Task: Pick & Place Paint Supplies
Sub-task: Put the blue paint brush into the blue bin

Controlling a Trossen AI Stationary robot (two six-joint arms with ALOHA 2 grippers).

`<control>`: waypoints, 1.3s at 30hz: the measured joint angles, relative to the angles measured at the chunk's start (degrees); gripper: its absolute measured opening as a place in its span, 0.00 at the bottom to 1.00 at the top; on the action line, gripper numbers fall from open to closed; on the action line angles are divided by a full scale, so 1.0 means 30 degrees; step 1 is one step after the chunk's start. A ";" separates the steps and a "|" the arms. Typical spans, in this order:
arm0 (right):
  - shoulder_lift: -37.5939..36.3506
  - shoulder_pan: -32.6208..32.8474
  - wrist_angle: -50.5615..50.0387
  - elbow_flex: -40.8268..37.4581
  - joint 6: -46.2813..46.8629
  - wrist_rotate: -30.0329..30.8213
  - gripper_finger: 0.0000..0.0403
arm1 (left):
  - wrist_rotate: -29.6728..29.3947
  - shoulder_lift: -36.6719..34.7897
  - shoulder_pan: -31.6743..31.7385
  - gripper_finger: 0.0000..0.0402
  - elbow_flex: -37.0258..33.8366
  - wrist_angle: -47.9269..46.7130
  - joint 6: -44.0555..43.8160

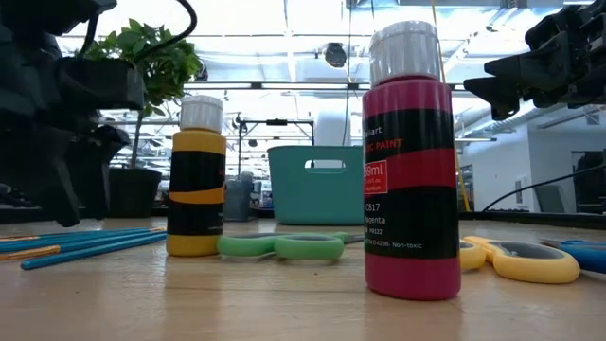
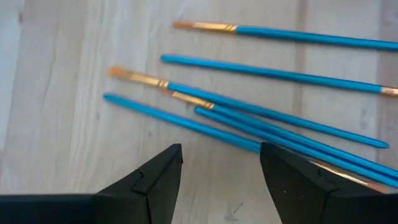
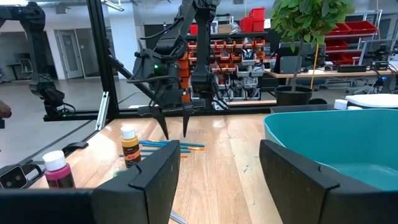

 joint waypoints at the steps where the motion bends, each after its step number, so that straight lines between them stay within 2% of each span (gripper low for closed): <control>1: -0.0003 -0.0007 0.0000 0.0001 0.0000 0.0000 0.53 | -0.0023 0.0000 -0.0066 0.56 0.0000 0.0183 0.0423; 4: -0.0004 -0.0005 0.0000 -0.0001 0.0000 0.0000 0.53 | -0.0037 0.0000 -0.0177 0.54 0.0007 0.0825 0.1537; 7: -0.0006 -0.0005 0.0000 -0.0005 0.0000 0.0000 0.53 | 0.0049 -0.0007 -0.0197 0.46 0.0022 0.1103 0.2139; 17: 0.0000 -0.0007 0.0000 -0.0006 0.0000 0.0000 0.53 | 0.0779 0.0044 -0.0160 0.03 -0.0196 0.1100 0.2420; 25: -0.0007 0.0000 0.0000 0.0001 0.0000 0.0000 0.53 | 0.0911 0.0051 -0.0168 0.02 -0.0573 0.2777 0.2993; 28: -0.0007 -0.0004 0.0000 -0.0006 0.0000 0.0000 0.53 | 0.1719 0.0051 -0.0125 0.01 -0.0851 0.3521 0.3072; 35: -0.0006 -0.0003 -0.0003 -0.0003 0.0000 0.0000 0.53 | 0.2126 0.0051 -0.0124 0.01 -0.0969 0.3144 0.2728; 39: -0.0003 -0.0007 -0.0004 -0.0003 0.0000 0.0000 0.53 | 0.2130 0.0051 -0.0124 0.03 -0.0969 0.1849 0.1844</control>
